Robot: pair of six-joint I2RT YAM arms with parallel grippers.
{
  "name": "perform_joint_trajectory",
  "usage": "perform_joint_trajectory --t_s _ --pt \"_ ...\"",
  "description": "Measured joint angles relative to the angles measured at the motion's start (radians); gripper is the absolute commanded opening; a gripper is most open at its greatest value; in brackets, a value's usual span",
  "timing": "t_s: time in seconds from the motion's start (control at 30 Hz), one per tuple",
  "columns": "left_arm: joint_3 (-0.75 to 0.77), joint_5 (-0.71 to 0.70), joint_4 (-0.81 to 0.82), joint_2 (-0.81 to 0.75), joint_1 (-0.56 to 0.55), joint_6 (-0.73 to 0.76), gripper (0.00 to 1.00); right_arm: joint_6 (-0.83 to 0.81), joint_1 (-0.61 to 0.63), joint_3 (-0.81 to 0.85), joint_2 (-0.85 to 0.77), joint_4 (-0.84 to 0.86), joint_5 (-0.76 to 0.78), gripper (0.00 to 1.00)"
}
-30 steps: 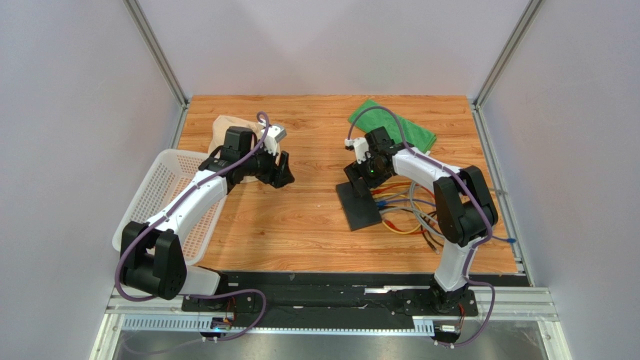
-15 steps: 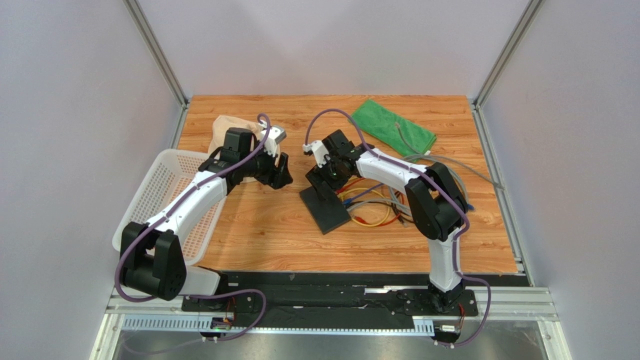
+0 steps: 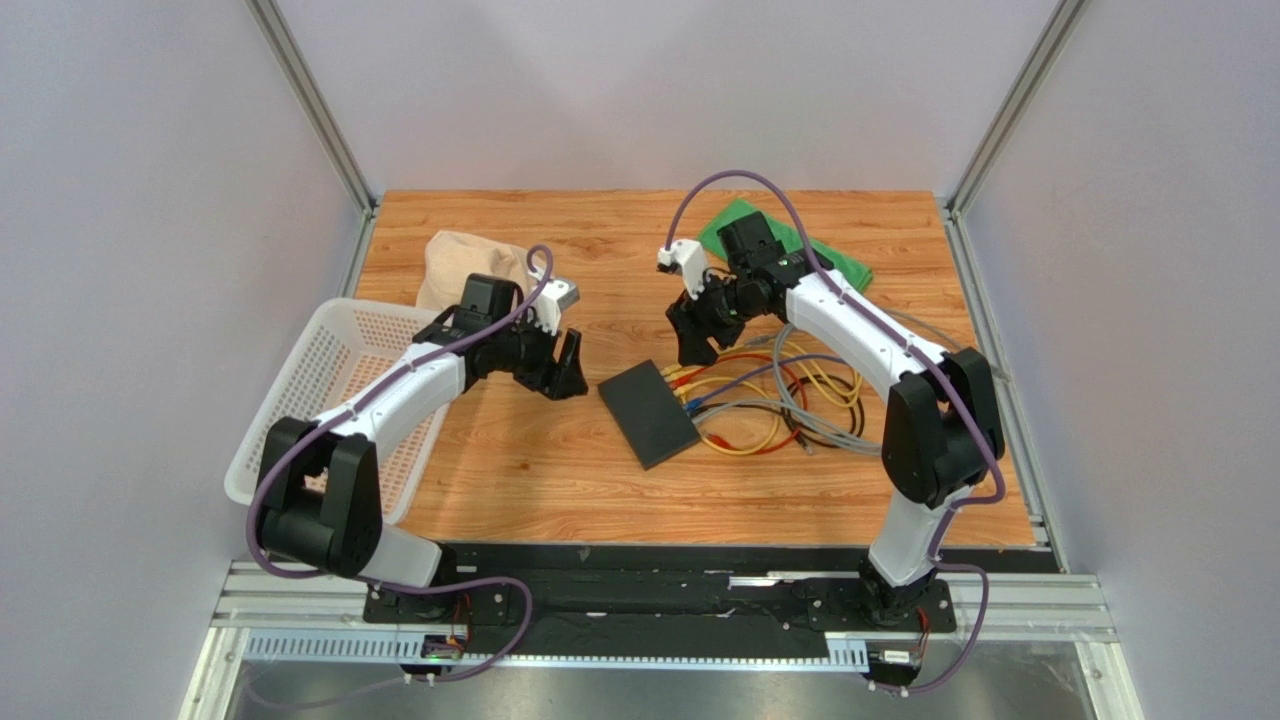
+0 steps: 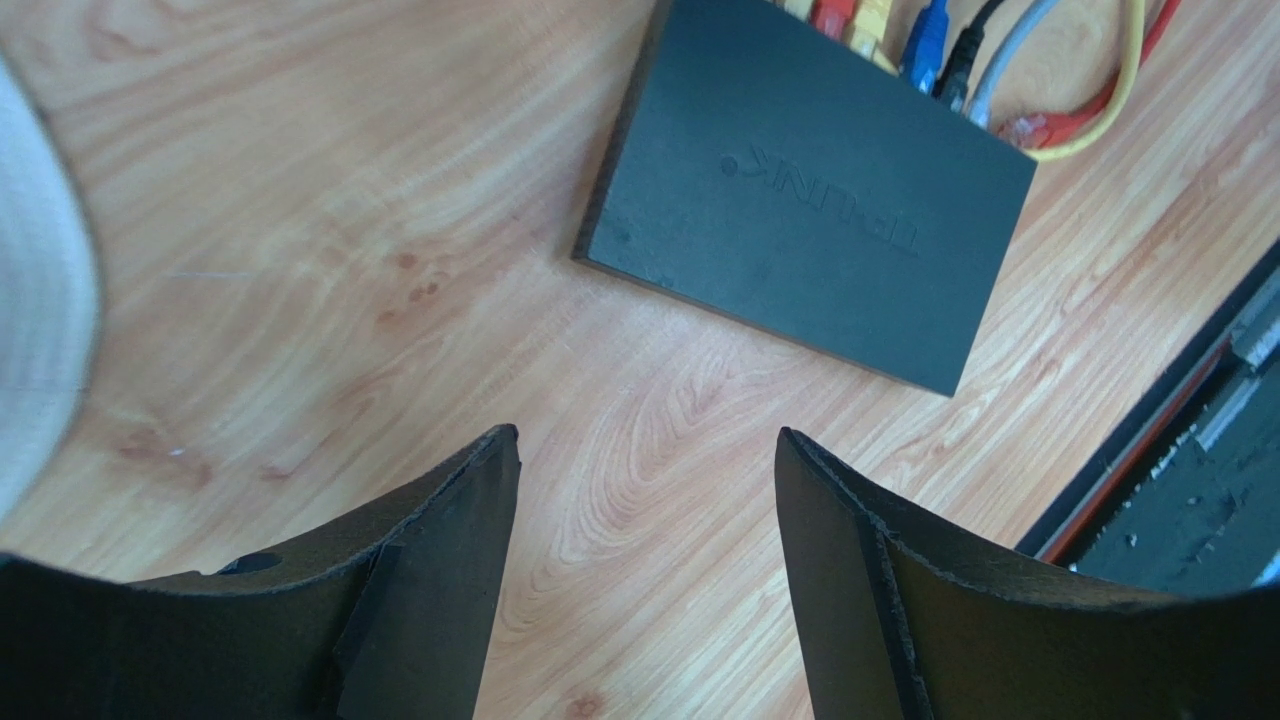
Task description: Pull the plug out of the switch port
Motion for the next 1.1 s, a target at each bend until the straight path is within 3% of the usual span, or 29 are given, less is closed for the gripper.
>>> perform_joint_trajectory --t_s 0.13,0.17,0.27,0.37,0.8,1.1 --pt "0.001 0.038 -0.020 0.055 0.000 0.020 0.62 -0.110 0.003 -0.123 -0.090 -0.063 -0.032 0.31" --pt "0.004 0.045 -0.022 0.069 0.000 0.023 0.52 -0.143 0.003 -0.162 -0.112 -0.089 -0.038 0.29" --pt "0.037 0.062 -0.040 0.131 0.000 0.032 0.36 -0.225 0.003 -0.248 -0.138 -0.150 -0.047 0.21" --pt "0.083 0.078 -0.066 0.205 0.000 0.045 0.27 -0.301 0.003 -0.293 -0.125 -0.192 -0.045 0.17" --pt "0.307 0.099 -0.185 0.510 -0.013 0.074 0.32 -0.367 0.029 -0.292 0.020 -0.170 -0.006 0.18" --pt "0.482 0.134 -0.257 0.628 -0.017 0.073 0.32 -0.364 0.094 -0.275 0.062 -0.129 0.000 0.19"
